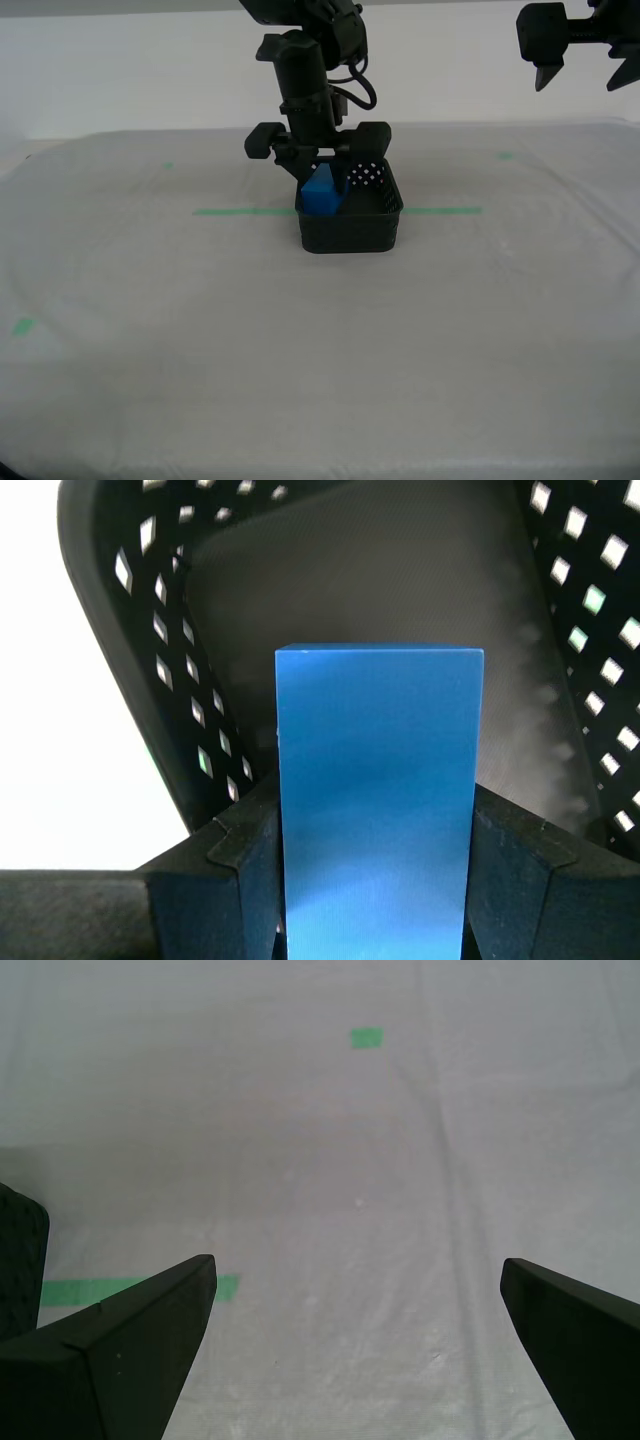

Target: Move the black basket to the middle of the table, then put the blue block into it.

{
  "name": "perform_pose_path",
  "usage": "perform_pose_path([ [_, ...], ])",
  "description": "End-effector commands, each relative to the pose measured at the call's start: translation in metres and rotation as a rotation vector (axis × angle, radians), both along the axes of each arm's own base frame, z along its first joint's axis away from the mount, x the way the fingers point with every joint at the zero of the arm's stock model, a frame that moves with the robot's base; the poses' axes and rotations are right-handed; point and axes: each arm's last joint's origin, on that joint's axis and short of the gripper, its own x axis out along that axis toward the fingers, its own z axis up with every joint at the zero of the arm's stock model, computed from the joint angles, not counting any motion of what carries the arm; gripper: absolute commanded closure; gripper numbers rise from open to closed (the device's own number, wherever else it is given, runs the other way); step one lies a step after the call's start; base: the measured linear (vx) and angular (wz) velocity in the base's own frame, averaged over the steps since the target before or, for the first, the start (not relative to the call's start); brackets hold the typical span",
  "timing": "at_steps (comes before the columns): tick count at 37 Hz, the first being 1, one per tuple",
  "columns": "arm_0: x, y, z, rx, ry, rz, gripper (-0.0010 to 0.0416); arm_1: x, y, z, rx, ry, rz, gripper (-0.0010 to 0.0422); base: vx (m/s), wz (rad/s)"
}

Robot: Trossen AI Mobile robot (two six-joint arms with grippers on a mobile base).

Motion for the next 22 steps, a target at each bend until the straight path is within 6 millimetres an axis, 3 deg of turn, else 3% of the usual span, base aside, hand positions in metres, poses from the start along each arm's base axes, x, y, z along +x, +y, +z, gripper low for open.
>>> perform_pose_path([
  [1, 0.000, 0.000, 0.000, 0.001, -0.001, 0.001, 0.0007, 0.001, -0.002, 0.006, -0.018, -0.011, -0.002, 0.0412, 0.000, 0.000],
  [14, 0.000, 0.000, 0.000, 0.001, -0.001, 0.001, 0.0007, 0.003, -0.013, 0.019, -0.073, -0.033, -0.030, 0.0407, 0.000, 0.000],
  [22, 0.000, 0.000, 0.000, 0.001, -0.001, 0.001, 0.0007, -0.001, -0.018, 0.019, -0.072, -0.032, -0.043, 0.0340, 0.000, 0.000],
])
